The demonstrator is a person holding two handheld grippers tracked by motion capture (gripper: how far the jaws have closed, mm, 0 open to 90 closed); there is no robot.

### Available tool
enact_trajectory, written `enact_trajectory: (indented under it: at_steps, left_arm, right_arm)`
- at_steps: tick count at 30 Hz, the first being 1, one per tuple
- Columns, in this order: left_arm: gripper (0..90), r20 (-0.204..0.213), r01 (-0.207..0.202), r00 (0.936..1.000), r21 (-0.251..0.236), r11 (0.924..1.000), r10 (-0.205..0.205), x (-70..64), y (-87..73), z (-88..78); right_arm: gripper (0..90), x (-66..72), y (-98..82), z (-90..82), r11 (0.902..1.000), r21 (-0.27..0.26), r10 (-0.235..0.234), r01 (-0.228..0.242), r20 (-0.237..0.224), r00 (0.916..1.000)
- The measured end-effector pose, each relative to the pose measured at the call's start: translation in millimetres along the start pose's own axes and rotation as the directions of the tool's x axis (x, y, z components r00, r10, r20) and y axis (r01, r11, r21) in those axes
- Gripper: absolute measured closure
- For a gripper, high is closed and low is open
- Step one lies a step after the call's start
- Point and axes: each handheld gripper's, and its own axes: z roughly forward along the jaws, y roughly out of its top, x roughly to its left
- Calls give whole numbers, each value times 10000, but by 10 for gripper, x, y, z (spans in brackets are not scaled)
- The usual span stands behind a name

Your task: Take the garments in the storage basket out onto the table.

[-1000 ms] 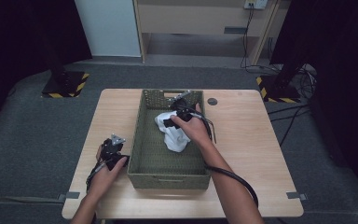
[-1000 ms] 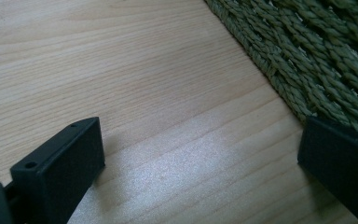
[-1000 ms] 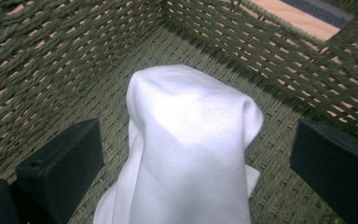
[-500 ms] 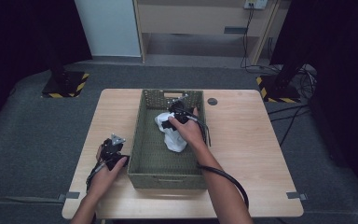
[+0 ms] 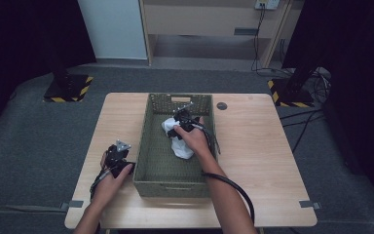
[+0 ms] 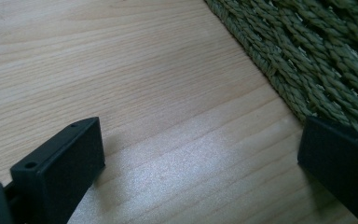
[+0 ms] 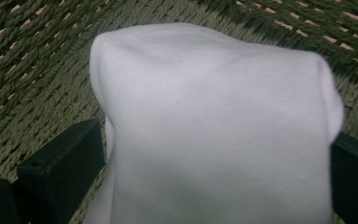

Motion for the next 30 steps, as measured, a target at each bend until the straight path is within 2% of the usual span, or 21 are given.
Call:
enact_trajectory:
  at_steps: [14,19,23,30]
  left_arm:
    - [0,2,-1,10000,1,10000,1,0,0,0]
    - [0,4,-3,10000,2,10000,3,0,0,0]
    - [0,3,-4,10000,3,10000,4,0,0,0]
    - [0,3,-2,10000,0,10000,2,0,0,0]
  right_arm:
    - [31,-6,-93,118,9994,311,160,-156,-117,9998]
    - [47,-8,-99,129,9992,385,51,-49,-41,10000]
    - [110,-9,-101,130,9988,492,5,-6,19,10000]
    - [284,-2,-85,88,9979,606,-246,243,45,9997]
